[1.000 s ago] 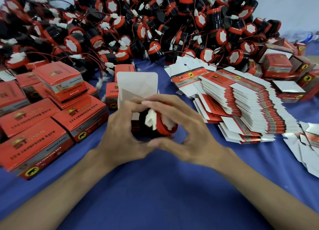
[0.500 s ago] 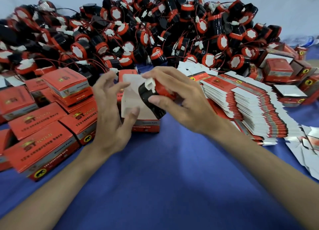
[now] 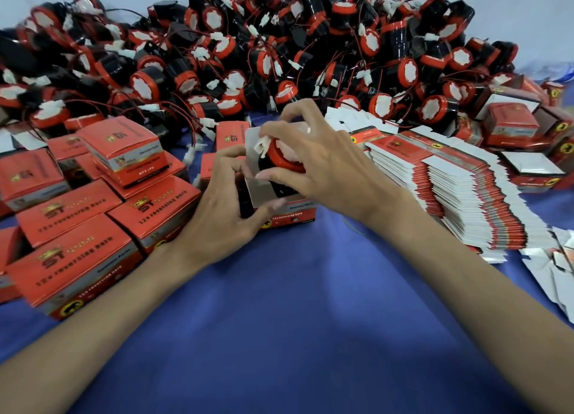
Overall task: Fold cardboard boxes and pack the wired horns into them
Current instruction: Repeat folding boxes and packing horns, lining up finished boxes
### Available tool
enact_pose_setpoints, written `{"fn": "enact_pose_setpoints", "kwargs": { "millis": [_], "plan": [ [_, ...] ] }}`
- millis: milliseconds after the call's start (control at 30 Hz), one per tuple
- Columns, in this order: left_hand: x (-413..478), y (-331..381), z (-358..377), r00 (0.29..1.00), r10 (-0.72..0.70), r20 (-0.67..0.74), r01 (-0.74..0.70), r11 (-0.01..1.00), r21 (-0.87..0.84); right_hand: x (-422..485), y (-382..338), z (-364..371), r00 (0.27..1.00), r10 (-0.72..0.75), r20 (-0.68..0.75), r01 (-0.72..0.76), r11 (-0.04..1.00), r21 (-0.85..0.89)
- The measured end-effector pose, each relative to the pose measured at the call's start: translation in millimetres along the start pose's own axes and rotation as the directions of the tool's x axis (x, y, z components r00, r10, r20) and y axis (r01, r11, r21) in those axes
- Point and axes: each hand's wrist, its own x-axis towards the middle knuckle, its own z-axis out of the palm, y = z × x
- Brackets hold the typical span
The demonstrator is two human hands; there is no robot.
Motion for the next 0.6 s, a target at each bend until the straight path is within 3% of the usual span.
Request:
{"fn": "enact_pose_setpoints", "kwargs": {
  "millis": [133, 233, 467, 600],
  "plan": [
    [8.8, -4.4, 2.6, 0.999, 0.048, 0.007, -0.048, 0.998, -0.027, -4.7, 2.3, 4.4, 0.996, 0.030, 0.086, -0.011, 0.976, -0.216],
    [8.8, -5.6, 3.3, 0.998, 0.056, 0.001, -0.056, 0.998, -0.026, -5.7, 1.0, 9.2, 0.997, 0.013, 0.076, 0.007, 0.966, -0.259],
    [7.1, -7.2, 3.6, 0.996, 0.084, -0.014, -0.083, 0.996, 0.044, 0.4, -3.9, 18.5, 0.972, 0.187, -0.140, -0.199, 0.977, -0.078],
    [6.1, -6.0, 2.1, 0.999, 0.053, -0.010, -0.052, 0.996, 0.066, -0.9, -6.2, 20.3, 0.967, 0.242, -0.078, -0.244, 0.970, -0.009]
  ]
}}
